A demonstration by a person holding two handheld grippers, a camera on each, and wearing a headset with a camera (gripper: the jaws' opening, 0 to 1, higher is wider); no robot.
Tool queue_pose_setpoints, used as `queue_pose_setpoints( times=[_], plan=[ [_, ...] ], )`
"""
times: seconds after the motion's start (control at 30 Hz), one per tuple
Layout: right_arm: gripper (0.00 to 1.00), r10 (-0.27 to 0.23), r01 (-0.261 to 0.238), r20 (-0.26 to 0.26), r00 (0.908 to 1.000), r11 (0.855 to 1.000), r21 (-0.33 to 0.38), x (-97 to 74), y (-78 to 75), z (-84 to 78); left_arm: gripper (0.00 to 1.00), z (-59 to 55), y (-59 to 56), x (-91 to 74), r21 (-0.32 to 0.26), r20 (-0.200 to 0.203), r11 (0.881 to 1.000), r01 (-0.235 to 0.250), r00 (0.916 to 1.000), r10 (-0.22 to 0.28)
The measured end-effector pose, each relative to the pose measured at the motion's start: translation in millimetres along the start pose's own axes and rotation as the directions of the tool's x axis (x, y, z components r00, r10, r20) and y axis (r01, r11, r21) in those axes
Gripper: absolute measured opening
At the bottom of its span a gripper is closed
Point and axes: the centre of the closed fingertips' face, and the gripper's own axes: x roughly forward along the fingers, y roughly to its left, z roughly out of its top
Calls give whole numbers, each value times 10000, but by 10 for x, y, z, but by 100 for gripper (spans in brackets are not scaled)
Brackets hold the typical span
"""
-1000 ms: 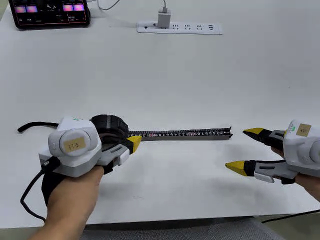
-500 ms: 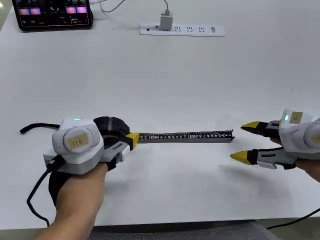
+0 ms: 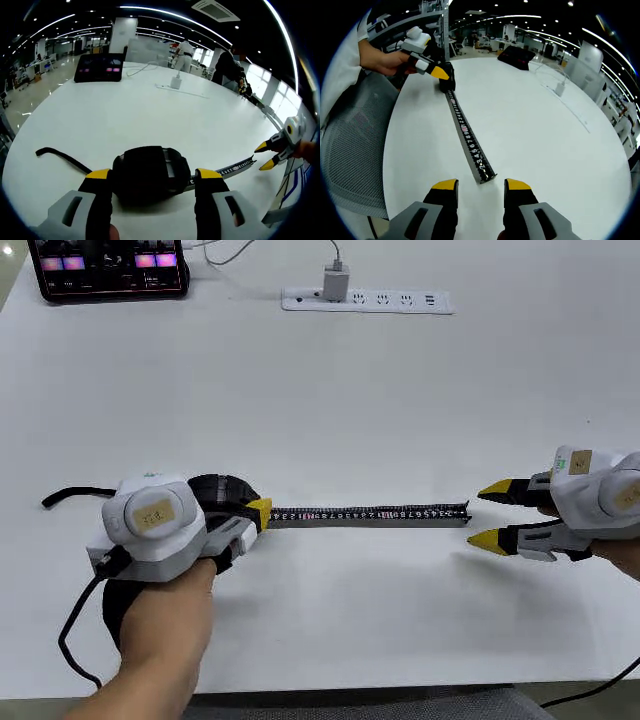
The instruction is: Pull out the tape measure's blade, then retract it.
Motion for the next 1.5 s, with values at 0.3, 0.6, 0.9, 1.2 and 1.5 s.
queue_pose_setpoints(
  times=[0.3,0.6,0.9,1.2,1.5],
  plan=[
    [31,175,-181,-172,9997,9993,-322,25,-66,-6,59,-7,32,3,129,-36,9998,-142,9999,142],
    [29,532,-564,-461,9975,9959,-712,67,-85,-7,58,-14,28,5,119,-78,9999,-104,9999,105],
    [24,997,-1067,-743,9922,9895,-974,148,-71,1,58,-15,27,0,161,-65,9999,-62,10000,64],
    [18,1418,-1591,-1213,9824,9762,-1471,234,-42,-15,58,-13,30,3,159,-76,9999,-47,10000,48],
    [15,1540,-1738,-1287,9796,9716,-1603,268,-54,-33,58,-14,30,4,135,-91,9999,-19,10000,20]
  ],
)
